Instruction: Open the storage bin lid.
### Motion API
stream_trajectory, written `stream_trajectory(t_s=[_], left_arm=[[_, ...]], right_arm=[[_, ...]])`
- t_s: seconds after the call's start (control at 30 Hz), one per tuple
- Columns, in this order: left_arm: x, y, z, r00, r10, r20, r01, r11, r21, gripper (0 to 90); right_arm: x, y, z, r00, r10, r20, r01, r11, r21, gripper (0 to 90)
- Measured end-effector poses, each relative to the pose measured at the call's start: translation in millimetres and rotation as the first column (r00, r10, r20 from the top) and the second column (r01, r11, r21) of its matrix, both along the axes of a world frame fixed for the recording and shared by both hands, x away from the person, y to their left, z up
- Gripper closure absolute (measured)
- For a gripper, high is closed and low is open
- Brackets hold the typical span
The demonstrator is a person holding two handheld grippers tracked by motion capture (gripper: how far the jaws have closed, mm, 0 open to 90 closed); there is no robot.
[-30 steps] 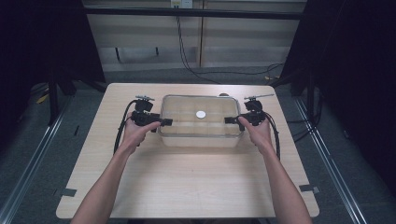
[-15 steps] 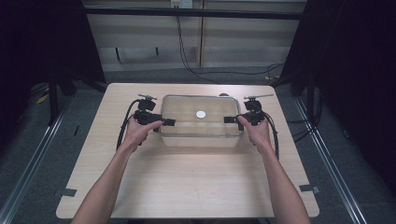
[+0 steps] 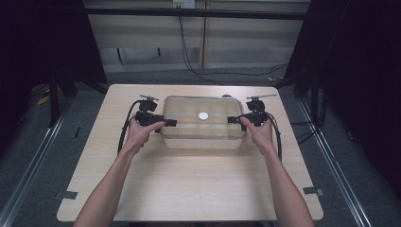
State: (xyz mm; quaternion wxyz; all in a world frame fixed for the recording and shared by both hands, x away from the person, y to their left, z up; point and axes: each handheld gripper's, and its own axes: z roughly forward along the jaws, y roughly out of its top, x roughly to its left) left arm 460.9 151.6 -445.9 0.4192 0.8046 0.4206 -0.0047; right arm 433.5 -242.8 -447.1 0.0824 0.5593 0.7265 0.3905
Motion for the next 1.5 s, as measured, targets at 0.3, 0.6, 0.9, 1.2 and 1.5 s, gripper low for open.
stream_trajectory(t_s=[0.3,0.6,0.9,1.2,1.5], left_arm=[[-2.1,0.4,-0.6,0.9999,0.011,0.004,-0.011,0.9999,-0.009,26.3],[-4.8,2.3,2.5,0.9996,0.007,0.028,-0.007,1.0000,0.003,27.5],[-8.2,4.6,5.7,0.9985,0.017,0.053,-0.017,0.9998,-0.008,31.4],[-10.2,5.9,9.7,0.9972,0.024,0.070,-0.023,0.9995,-0.021,35.3],[-13.0,5.7,11.3,0.9960,0.024,0.087,-0.022,0.9995,-0.022,42.2]], right_arm=[[-1.4,0.3,-0.9,0.9994,-0.034,0.011,0.034,0.999,0.022,22.7],[-0.8,0.0,-0.4,0.9992,-0.041,0.003,0.041,0.998,0.046,20.9],[-2.2,5.0,1.0,0.9988,-0.048,0.007,0.048,0.999,-0.001,20.4],[-3.6,3.2,4.7,0.9971,-0.074,0.020,0.073,0.997,0.030,20.9],[-8.7,-6.6,13.5,0.9944,-0.086,0.061,0.082,0.995,0.064,31.9]])
